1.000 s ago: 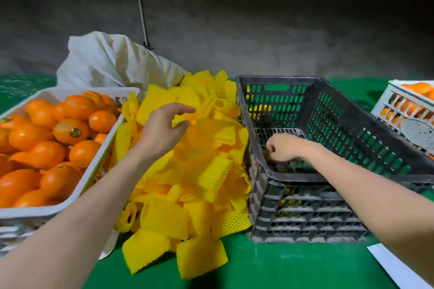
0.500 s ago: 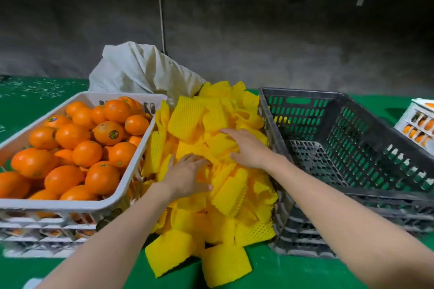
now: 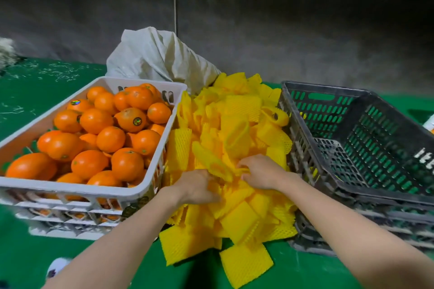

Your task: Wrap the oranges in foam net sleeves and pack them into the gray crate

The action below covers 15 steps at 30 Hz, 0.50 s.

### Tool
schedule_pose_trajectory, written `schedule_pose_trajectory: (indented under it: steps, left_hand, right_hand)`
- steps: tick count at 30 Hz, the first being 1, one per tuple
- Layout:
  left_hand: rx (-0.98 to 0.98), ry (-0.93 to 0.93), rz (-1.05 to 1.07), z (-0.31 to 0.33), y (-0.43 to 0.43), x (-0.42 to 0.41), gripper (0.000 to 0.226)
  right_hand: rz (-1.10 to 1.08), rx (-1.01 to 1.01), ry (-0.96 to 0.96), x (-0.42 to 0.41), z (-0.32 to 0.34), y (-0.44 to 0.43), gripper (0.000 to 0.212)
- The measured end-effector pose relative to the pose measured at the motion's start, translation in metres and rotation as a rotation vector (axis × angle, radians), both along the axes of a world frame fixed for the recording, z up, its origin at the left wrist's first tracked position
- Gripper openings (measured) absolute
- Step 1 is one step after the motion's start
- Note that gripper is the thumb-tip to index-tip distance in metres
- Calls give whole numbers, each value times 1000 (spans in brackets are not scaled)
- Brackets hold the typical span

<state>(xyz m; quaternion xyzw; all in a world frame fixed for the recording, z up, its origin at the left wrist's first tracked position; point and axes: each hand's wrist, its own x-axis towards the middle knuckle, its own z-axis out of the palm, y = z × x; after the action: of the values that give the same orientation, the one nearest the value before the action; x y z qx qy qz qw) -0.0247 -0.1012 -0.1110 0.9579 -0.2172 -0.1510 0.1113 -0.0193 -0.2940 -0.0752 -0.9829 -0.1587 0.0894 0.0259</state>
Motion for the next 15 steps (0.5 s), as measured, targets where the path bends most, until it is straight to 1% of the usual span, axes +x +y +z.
schedule_pose_trajectory:
  steps: [2, 5, 6, 8, 9, 10, 11, 12, 14, 15]
  left_hand:
    - [-101, 2, 63, 11, 2, 1, 51]
    - [-300, 4, 119, 25, 3, -6, 52]
    - [-367, -1, 122, 28, 5, -10, 49]
    - [-487, -29, 120, 31, 8, -17, 41]
    - [-526, -50, 129, 33, 10, -20, 35]
    - [-563, -95, 140, 35, 11, -23, 27]
    - [-609, -162, 161, 37, 11, -27, 15]
    - [-687, -235, 202, 40, 12, -29, 5]
    - [-912, -419, 339, 46, 12, -32, 12]
    - [-1027, -514, 409, 50, 14, -32, 10]
  right_hand:
    - [-75, 54, -83, -3, 22, -3, 34]
    - [-122, 139, -361, -14, 51, -9, 34]
    - [-128, 205, -485, -19, 59, -11, 34]
    - [-144, 439, -708, -28, 71, -12, 32]
    - [-167, 578, -759, -31, 74, -10, 32]
    - [-191, 722, -753, -33, 75, -7, 31]
    - [-211, 863, -687, -33, 75, -3, 30]
    - [-231, 985, -565, -31, 73, 2, 29]
    - [-254, 1118, -300, -29, 68, 11, 26]
    - [-242, 1161, -201, -27, 65, 15, 24]
